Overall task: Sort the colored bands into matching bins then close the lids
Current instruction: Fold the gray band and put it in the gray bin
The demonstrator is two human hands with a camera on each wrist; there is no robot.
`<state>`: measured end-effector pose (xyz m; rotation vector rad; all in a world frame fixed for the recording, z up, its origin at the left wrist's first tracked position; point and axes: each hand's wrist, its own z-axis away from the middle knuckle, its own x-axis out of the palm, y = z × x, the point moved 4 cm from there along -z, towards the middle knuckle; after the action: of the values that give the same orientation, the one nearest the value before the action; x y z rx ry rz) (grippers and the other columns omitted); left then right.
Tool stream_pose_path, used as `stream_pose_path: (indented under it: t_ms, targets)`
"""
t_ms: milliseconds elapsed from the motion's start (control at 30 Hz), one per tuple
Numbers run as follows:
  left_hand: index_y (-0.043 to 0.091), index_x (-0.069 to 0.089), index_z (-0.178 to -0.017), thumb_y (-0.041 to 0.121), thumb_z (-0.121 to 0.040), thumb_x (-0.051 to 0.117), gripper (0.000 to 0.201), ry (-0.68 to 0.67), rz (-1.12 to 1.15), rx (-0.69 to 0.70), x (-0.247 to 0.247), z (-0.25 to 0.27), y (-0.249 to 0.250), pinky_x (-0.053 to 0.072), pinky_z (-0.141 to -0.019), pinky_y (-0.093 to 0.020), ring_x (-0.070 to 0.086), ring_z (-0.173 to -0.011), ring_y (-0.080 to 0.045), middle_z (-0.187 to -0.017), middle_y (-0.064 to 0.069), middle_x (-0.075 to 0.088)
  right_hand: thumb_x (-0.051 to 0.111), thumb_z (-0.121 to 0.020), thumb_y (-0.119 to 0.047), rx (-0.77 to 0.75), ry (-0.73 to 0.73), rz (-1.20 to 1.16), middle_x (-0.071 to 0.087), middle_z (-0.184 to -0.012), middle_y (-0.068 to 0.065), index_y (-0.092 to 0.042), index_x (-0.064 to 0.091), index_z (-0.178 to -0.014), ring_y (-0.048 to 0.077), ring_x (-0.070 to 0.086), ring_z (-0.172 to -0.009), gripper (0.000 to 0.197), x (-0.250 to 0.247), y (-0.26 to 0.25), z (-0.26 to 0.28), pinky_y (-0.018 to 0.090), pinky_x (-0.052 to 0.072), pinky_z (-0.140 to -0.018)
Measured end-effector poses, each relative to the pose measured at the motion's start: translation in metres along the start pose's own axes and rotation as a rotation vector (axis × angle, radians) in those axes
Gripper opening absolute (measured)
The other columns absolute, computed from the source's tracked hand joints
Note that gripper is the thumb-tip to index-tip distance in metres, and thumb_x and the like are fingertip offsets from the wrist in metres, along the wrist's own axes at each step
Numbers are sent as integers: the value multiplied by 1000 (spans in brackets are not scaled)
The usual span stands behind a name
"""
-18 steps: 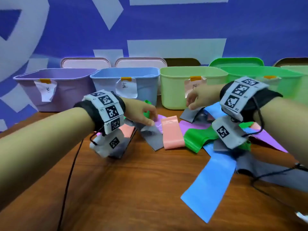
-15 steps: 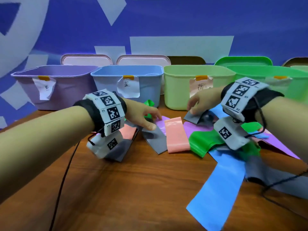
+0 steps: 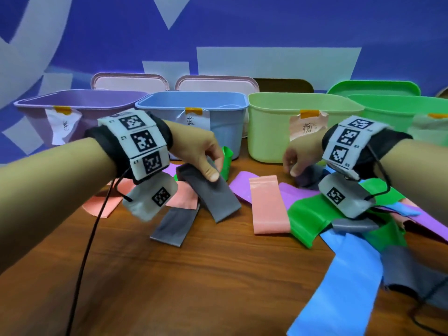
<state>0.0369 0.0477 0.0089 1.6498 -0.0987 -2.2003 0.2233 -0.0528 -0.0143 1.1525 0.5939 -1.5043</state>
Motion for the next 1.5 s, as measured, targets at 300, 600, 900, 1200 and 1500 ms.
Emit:
stream_pose_path:
  t_ms: [300, 600, 900, 1200, 1500]
  targets:
    - [16, 54, -77, 24, -83, 58, 11, 356, 387, 198, -39, 44, 36, 39, -64, -4, 49, -60, 7, -60, 22, 57, 67, -82, -15, -40, 447, -204, 62, -82, -1, -11, 74, -96, 10, 53, -68, 15, -45, 2, 72, 8, 35, -59]
    - [15, 56, -87, 32, -100, 40, 27, 887, 788, 134, -72, 60, 62, 46, -63, -15, 51, -67, -6, -78, 1, 52, 65, -85, -11, -112, 1004, -809, 69, -94, 7, -8, 72, -98, -3, 56, -70, 16, -86, 17, 138, 8, 42, -68]
    - [14, 52, -70, 29, -94, 56, 29, 1241, 1499, 71, -56, 51, 79, 35, -45, -16, 48, -43, -6, -52, 4, 54, 59, -85, -6, -172, 1448, -1430, 64, -76, -8, -21, 66, -75, -1, 58, -70, 20, -87, 14, 173, 18, 49, -70]
    - [2, 60, -83, -1, -86, 55, 7, 1092, 1641, 36, -42, 36, 70, 51, -49, -22, 64, -60, -21, -68, -11, 64, 61, -85, -4, -306, 1623, -1437, 64, -73, -10, -12, 68, -84, -9, 56, -63, 11, -71, -22, 182, 10, 43, -64]
    - [14, 56, -74, 17, -90, 56, 16, 1085, 1388, 35, -48, 32, 76, 45, -55, -19, 58, -52, -11, -57, 2, 60, 62, -85, -5, -329, 1428, -1345, 64, -70, -10, -13, 69, -84, -8, 56, -59, 10, -79, -22, 171, 12, 44, -59]
